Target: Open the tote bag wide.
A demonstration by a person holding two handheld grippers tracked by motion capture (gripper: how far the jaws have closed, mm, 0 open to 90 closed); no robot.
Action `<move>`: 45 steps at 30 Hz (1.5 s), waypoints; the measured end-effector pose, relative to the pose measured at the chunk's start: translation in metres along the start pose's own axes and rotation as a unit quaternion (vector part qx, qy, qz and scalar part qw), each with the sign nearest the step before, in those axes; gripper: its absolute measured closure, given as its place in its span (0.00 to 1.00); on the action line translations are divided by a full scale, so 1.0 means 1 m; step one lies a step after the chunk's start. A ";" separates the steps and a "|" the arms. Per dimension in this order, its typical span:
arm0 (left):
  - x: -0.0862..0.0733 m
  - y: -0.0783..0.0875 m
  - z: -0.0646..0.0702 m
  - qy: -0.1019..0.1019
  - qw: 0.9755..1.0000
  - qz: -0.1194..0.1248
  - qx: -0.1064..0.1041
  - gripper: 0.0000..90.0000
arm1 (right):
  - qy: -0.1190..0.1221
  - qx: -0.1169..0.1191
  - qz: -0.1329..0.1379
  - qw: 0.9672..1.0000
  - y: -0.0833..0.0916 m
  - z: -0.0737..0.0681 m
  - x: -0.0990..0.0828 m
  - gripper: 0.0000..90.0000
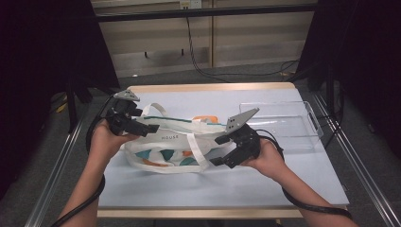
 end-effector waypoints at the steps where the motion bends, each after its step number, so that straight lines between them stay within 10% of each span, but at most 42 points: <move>1: 0.000 0.000 -0.001 0.002 1.000 0.002 0.001 0.12 | 0.002 -0.002 0.000 1.000 0.001 0.000 0.001 0.26; 45: 0.002 -0.014 -0.005 -0.001 1.000 -0.014 -0.005 0.18 | 0.018 -0.012 0.014 1.000 0.004 0.007 0.025 0.25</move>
Point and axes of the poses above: each handheld gripper's, and its own axes: y roughly backward along the jaws, x roughly out of its top, z roughly to its right, the point moved 9 cm from there along -y, roughly forward along the jaws, and after that the axes turned 5 degrees about x, right-handed, at the moved point
